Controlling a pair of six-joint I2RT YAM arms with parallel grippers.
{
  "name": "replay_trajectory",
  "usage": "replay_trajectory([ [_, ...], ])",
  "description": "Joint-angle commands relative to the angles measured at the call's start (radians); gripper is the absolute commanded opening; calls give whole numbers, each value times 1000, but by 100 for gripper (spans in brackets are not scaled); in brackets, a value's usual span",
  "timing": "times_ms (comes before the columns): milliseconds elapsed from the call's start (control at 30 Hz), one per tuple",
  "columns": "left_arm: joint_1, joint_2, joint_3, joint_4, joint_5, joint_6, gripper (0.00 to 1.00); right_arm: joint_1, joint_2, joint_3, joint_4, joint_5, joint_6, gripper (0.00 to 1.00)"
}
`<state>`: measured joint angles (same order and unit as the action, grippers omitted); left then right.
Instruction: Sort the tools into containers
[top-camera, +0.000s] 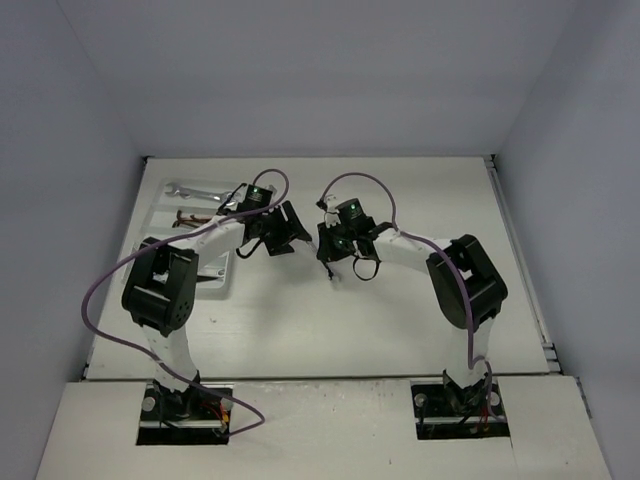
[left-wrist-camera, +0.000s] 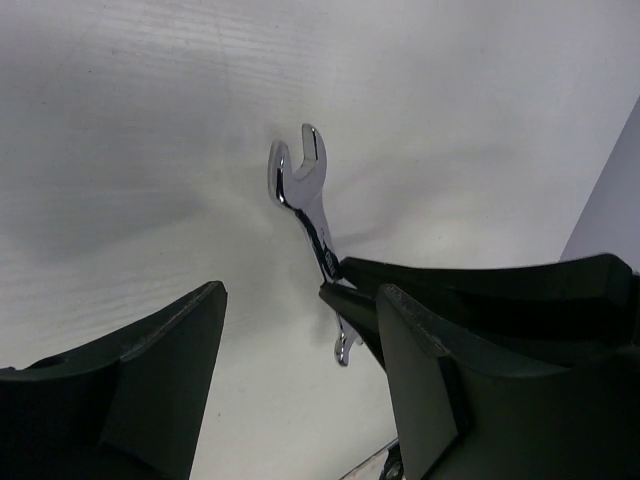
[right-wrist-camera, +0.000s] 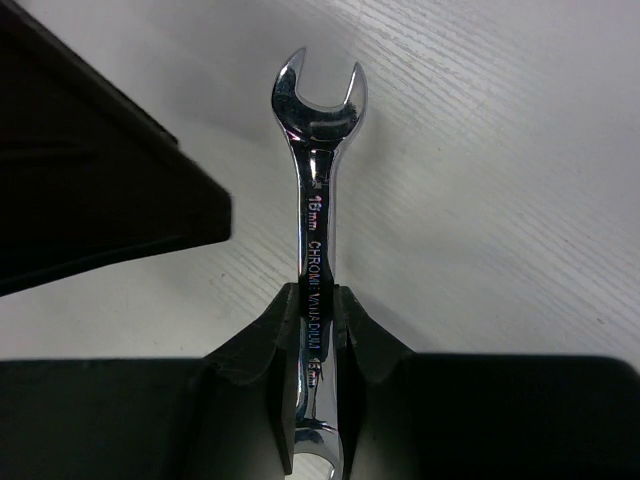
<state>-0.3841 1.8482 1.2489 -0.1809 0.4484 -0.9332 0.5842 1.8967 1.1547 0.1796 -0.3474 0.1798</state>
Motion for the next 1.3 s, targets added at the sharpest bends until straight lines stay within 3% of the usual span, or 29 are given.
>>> replay_trajectory([
  [0,-19,8,73,84,8,-46,59,6,-101,-2,116,-66,39,0],
  [133,-21,29,101,88,1,-56,54,6,-117,-5,131,-80,49,0],
  [267,-22,34,110,117,-7,-70,29,6,-138,-9,143,-90,55,0],
  [467,-25,23,106,155,2,-89,1,6,-152,-12,162,-104,72,0],
  [633,-25,-3,81,219,15,-105,0,6,-168,-6,169,-110,82,0],
  [800,4,-34,90,223,15,-90,0,-9,-221,-20,166,-95,82,47],
  [900,64,-52,111,203,19,-67,0,-44,-292,-50,155,-67,79,59],
  [1267,468,6,227,254,35,-74,0,-205,-588,-232,8,33,2,64],
])
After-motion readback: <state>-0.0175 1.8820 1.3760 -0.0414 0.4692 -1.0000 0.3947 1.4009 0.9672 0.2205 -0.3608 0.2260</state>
